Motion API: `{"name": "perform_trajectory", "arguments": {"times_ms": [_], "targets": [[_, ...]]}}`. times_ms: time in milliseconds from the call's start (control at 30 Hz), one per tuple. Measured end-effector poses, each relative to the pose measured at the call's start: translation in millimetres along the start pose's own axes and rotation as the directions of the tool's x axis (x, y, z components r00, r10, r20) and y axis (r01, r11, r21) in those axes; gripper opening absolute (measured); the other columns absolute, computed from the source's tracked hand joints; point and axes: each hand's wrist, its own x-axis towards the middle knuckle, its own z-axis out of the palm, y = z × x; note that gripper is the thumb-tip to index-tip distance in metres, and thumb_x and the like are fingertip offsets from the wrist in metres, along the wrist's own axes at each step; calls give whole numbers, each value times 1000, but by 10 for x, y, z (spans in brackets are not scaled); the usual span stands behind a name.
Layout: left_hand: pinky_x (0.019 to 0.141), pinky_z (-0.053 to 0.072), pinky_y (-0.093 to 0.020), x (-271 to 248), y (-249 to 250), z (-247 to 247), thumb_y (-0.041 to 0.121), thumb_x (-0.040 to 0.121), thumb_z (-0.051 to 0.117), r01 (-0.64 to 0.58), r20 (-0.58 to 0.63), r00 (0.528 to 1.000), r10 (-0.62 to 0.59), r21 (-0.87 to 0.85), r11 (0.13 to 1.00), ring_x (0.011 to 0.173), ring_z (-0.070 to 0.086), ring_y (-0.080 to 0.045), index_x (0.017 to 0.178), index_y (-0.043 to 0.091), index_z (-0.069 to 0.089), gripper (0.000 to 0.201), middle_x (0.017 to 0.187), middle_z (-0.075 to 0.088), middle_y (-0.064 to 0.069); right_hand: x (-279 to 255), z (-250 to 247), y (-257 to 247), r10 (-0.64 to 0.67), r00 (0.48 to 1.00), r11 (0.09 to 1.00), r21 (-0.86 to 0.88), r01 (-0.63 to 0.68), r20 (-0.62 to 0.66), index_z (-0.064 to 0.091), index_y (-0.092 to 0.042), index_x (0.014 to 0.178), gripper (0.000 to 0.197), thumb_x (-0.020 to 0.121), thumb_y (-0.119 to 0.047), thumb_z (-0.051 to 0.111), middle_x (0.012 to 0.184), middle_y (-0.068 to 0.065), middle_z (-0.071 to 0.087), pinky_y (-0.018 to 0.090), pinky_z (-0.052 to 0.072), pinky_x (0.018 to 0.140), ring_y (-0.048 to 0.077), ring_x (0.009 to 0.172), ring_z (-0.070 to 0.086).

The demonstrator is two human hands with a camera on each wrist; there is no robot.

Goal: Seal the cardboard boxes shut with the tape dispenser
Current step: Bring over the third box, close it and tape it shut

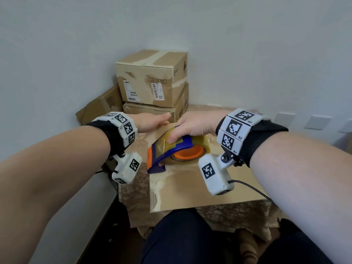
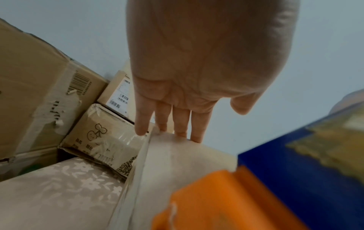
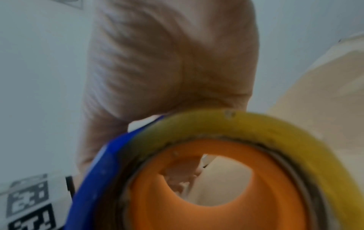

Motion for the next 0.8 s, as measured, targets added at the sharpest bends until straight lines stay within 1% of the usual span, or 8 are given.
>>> {"name": "perform_trajectory", "arguments": {"times_ms": [100,200,300,367,600,667,733,800], "targets": [[111,28,-39,42,37,11,66,93,16,17,-53,999,-4,254,967,126,46,-25,133,24,55,70,141,49,-7,-34,31,88,-9,1000,998,-65,7,-26,61,-18,75,29,79,-47,67,71,0,55,29,38,71,16,72,51],[112,27,-40,54,75,37,63,95,12,7,-59,998,17,378,926,131,42,-29,135,19,53,72,144,45,-11,-49,43,161,-15,1000,995,-99,13,-22,60,-17,73,33,80,-49,67,70,0,54,28,37,66,16,69,50],[112,26,-40,58,86,45,61,96,10,-6,-54,998,30,401,916,133,40,-29,138,18,50,71,146,43,-11,-67,38,217,-21,999,992,-127,17,-31,57,-19,64,38,79,-52,67,61,-3,53,26,35,59,13,59,48],[113,25,-39,76,86,51,60,97,10,4,-60,998,23,410,912,135,37,-29,141,20,45,70,148,41,-10,-87,20,242,-22,999,989,-145,16,-36,57,-20,62,39,79,-53,67,59,-5,52,26,35,58,13,57,47],[113,21,-35,91,154,93,57,98,12,-7,-67,997,41,444,896,140,31,-28,145,20,39,65,152,34,-8,-143,-42,288,-2,999,971,-237,-7,-37,55,-16,66,45,77,-59,65,60,-1,49,29,34,59,17,58,45],[113,20,-36,101,142,98,56,99,13,-13,-68,996,49,443,896,140,30,-27,146,20,38,64,153,34,-7,-213,-119,343,30,998,967,-251,-43,-54,60,-15,70,45,77,-59,65,61,-2,53,29,36,59,16,58,48],[114,19,-36,119,138,96,56,99,12,-15,-67,996,51,454,891,141,29,-26,146,23,36,63,153,33,-5,-290,-207,413,67,994,963,-257,-86,-82,66,-14,76,46,76,-60,66,66,-2,59,29,39,63,16,62,52],[115,18,-36,129,152,101,56,99,12,-17,-62,997,52,471,882,142,27,-25,147,23,34,62,154,31,-4,-338,-228,449,83,992,954,-279,-107,-96,66,-13,78,47,76,-60,65,67,-1,57,29,38,63,17,63,51]]}}
